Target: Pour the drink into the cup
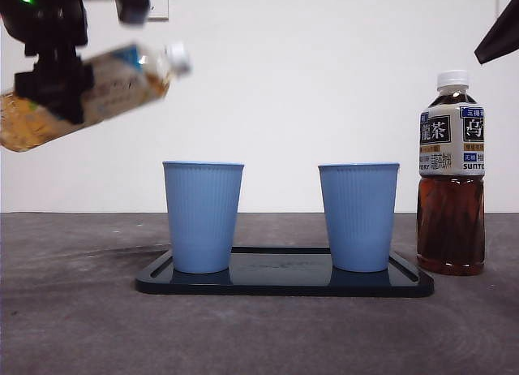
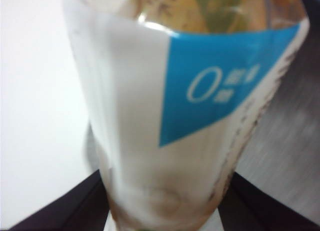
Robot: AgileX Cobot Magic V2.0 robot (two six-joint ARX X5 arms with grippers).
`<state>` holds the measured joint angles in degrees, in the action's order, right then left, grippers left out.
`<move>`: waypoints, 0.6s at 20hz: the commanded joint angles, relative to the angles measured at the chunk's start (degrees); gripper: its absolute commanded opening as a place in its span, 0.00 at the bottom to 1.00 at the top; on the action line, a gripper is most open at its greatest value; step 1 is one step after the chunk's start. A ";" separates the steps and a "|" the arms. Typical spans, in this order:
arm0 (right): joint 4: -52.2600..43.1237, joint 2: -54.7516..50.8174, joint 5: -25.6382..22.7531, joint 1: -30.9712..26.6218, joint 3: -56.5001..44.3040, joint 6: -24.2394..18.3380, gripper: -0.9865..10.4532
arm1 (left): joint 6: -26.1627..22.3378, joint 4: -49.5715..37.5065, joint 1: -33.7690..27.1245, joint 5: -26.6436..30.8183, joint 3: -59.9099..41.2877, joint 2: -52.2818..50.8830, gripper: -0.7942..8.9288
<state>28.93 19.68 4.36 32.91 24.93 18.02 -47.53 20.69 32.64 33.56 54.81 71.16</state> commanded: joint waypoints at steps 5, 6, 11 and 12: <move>-0.46 0.02 -0.35 0.39 0.68 -0.48 0.46 | 38.62 -0.81 -3.39 -15.82 2.67 -10.67 0.30; -0.46 0.02 -0.37 0.39 0.68 -0.48 0.46 | 42.07 -1.20 -4.39 -19.10 2.62 -11.91 0.30; -0.17 0.02 -1.60 0.39 0.68 -0.44 0.46 | 51.58 -10.62 -8.02 -25.11 -2.93 -14.27 0.30; -0.17 0.02 -1.60 0.39 0.68 -0.42 0.46 | 53.27 -14.47 -8.33 -25.59 -5.53 -14.25 0.30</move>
<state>29.15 19.68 2.98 32.91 24.93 18.02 2.37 8.58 24.05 8.36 48.90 56.71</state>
